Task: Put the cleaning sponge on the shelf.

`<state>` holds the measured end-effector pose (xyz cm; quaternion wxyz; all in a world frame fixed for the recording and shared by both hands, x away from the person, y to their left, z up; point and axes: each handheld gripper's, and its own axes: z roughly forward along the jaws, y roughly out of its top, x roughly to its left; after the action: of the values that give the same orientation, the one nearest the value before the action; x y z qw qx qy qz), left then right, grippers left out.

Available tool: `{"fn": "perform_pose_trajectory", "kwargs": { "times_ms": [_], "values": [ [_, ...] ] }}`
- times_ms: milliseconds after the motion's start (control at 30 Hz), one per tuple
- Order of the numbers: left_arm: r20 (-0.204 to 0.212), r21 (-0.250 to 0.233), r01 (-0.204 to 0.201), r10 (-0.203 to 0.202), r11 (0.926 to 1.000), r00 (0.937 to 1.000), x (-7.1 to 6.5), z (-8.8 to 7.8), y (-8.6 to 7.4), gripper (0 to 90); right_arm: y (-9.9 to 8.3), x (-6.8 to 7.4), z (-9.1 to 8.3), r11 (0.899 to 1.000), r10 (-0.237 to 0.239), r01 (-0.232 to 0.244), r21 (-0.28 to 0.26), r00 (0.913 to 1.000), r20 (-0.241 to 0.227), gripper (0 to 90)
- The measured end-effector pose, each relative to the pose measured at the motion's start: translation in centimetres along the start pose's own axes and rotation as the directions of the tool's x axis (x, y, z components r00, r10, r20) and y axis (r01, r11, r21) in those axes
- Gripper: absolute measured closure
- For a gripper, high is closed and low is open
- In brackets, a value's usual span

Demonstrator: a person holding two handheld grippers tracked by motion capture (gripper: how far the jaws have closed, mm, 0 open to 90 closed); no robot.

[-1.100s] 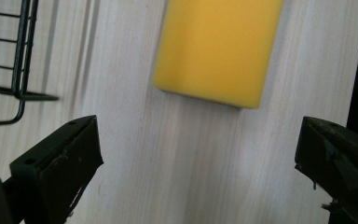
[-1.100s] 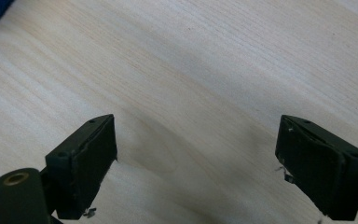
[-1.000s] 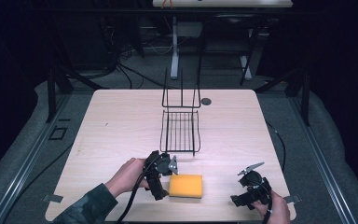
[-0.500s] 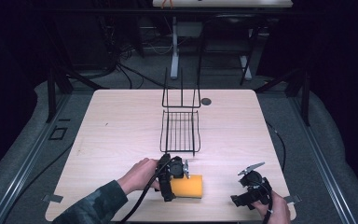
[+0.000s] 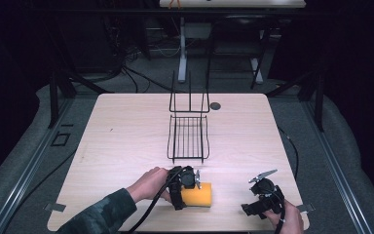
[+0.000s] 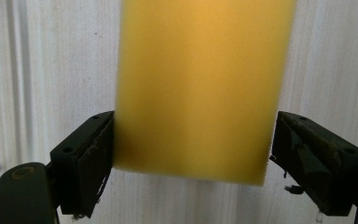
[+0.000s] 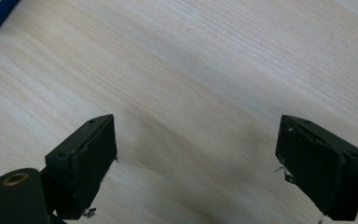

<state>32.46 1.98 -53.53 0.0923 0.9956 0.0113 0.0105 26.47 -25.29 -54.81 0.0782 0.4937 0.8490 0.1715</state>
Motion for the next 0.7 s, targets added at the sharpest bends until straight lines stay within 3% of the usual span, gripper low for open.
{"fn": "perform_pose_trajectory", "kwargs": {
  "times_ms": [200, 700],
  "values": [
    [-0.017, -0.004, 0.003, -0.003, 1.0000, 0.9998, -0.1, 0.0, -0.1, 22.3, 0.0, 0.1, 0.1, 1.000, 0.000, 0.000, -0.002, 1.0000, 0.003, 11.9],
    [-0.044, -0.030, 0.002, -0.003, 0.9995, 0.9990, -0.5, -1.2, -0.4, 24.2, 0.0, 0.1, 0.1, 1.000, -0.001, 0.001, 0.005, 1.0000, 0.002, 11.9]
  ]
}}
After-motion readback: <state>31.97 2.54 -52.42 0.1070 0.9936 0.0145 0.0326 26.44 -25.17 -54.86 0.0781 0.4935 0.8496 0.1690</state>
